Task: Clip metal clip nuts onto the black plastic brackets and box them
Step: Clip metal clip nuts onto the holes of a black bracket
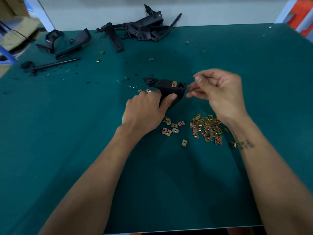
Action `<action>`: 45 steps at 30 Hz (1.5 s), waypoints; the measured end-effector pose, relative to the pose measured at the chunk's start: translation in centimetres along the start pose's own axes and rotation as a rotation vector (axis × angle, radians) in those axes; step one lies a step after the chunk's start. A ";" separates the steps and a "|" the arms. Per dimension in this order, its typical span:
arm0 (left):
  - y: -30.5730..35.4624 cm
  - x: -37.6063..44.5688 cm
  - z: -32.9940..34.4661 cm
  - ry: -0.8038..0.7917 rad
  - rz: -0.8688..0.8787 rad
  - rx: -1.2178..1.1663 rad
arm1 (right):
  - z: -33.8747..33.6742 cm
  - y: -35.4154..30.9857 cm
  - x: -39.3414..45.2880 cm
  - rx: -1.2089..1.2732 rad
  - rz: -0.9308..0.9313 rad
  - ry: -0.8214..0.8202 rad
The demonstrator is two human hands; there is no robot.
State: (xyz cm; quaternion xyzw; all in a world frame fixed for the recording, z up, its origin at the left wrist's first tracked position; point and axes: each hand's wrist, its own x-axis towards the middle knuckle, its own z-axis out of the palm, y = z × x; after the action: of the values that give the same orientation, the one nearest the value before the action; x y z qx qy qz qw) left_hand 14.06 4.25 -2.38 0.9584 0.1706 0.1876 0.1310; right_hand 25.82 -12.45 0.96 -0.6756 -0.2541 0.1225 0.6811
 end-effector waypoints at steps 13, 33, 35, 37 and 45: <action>0.9 -0.7 -0.3 0.038 0.194 0.088 | 0.6 -0.4 -0.1 0.269 -0.010 0.178; 2.5 -0.8 -0.9 0.019 0.267 0.231 | 3.1 -1.0 -1.4 0.306 0.201 0.002; 2.5 -0.9 -1.0 0.021 0.256 0.229 | 3.2 -1.1 -1.5 0.317 0.183 0.012; 2.6 -0.9 -1.1 0.027 0.249 0.220 | 3.3 -1.0 -1.6 0.305 0.135 0.025; 2.4 -0.9 -0.9 0.037 0.239 0.218 | 3.3 -1.0 -1.6 0.211 0.031 0.028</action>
State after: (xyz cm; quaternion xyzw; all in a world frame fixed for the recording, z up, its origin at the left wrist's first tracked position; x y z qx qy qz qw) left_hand 13.60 1.93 -1.12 0.9768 0.0772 0.1999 -0.0003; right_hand 22.55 -10.48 1.52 -0.6056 -0.2196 0.1497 0.7501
